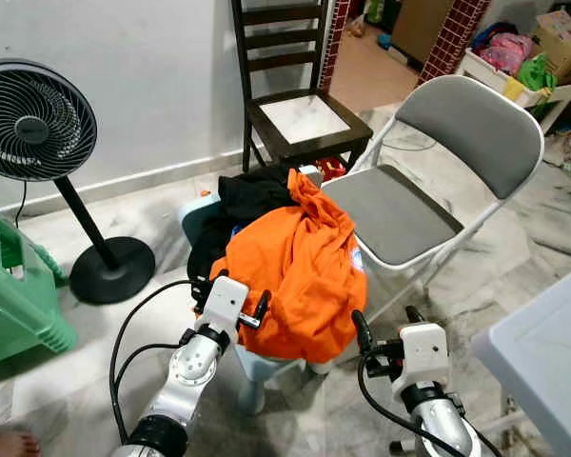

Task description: Hang hanger

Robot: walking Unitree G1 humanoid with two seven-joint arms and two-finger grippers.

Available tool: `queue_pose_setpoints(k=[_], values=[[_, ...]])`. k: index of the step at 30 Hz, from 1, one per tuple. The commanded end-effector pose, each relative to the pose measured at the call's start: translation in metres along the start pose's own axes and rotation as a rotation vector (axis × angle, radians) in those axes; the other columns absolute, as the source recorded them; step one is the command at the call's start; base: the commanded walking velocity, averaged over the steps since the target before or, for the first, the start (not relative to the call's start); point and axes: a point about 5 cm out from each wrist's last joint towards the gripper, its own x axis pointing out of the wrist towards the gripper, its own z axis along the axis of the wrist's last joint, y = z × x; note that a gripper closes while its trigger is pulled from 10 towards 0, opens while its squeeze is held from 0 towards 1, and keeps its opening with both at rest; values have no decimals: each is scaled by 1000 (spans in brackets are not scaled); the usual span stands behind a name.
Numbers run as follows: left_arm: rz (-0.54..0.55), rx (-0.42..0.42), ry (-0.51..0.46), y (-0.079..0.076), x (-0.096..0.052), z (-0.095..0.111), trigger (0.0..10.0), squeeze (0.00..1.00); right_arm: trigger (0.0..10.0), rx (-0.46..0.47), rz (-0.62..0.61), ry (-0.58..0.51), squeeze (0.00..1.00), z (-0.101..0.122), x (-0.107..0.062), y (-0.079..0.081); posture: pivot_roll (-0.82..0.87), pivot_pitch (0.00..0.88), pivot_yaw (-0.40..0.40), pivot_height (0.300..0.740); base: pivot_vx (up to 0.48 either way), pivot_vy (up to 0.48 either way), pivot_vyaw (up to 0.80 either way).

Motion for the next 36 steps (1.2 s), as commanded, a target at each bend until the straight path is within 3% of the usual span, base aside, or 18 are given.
queue_pose_setpoints(k=[1,29,34,36], values=[[-25,3,7,-5,0,0,10000,0,10000,5,-29,25,0,-4,-5,-6,8,107,-112,740,0,0,-800],[-62,2,36,-10,-3,-6,10000,0,10000,1,-38,27,0,-5,-8,-5,2,123,-108,740,0,0,-57],[-101,-29,51,-12,4,-3,10000,0,10000,1,-52,26,0,-5,-10,-6,-4,129,-110,740,0,0,0],[-112,-44,51,-11,15,6,10000,0,10000,-4,-60,25,0,-5,-11,-7,-8,133,-111,740,0,0,0]])
